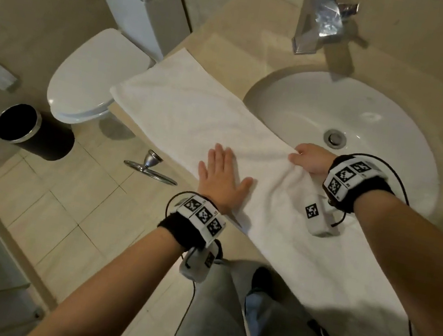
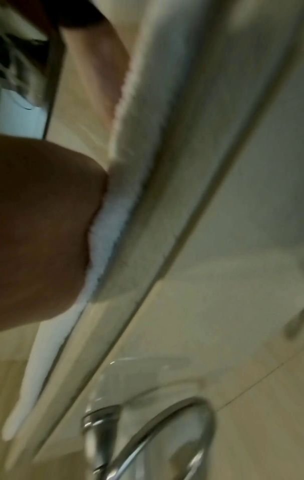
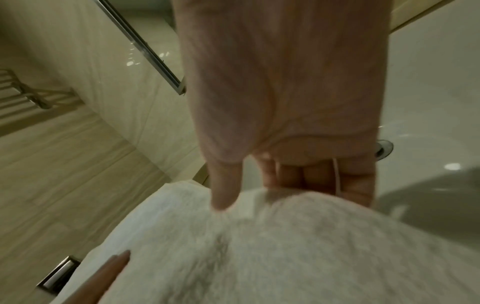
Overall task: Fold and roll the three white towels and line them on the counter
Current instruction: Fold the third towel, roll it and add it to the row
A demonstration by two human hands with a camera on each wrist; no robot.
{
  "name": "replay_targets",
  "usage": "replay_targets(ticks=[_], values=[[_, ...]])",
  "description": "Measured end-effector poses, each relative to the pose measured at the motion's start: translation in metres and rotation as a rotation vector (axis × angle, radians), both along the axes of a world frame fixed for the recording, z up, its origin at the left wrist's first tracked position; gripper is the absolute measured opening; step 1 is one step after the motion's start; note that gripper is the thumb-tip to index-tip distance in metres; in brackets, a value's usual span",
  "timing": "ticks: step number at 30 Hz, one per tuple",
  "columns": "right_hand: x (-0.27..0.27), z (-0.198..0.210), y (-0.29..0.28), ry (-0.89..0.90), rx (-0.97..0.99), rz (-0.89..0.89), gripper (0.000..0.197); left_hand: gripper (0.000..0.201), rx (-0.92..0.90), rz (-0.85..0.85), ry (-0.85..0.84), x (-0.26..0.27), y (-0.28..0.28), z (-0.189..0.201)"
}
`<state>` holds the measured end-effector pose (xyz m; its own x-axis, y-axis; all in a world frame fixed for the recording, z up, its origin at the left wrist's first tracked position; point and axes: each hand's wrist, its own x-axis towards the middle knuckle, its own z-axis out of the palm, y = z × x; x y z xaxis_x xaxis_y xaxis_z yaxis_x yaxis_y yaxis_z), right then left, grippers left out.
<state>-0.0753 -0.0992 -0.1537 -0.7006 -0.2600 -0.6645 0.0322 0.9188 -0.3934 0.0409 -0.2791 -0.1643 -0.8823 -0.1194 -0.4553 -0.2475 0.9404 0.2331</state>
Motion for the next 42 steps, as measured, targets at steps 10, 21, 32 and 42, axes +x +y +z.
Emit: replay_targets(ticks=[10,21,32,42], values=[[0.030,0.009,0.065,-0.110,0.209,0.131,0.032,0.085,-0.129,-0.094,-0.078,0.009,0.000,-0.005],[0.072,0.019,0.131,-0.139,0.323,0.205,0.043,0.061,0.304,0.922,0.100,0.036,0.011,0.007],[0.107,0.004,0.152,0.128,0.148,-0.125,0.036,0.047,0.621,0.622,-0.413,0.088,0.070,0.037],[0.130,0.015,0.183,0.413,0.087,-0.414,0.029,0.025,0.695,0.678,-0.376,0.102,0.103,0.028]])
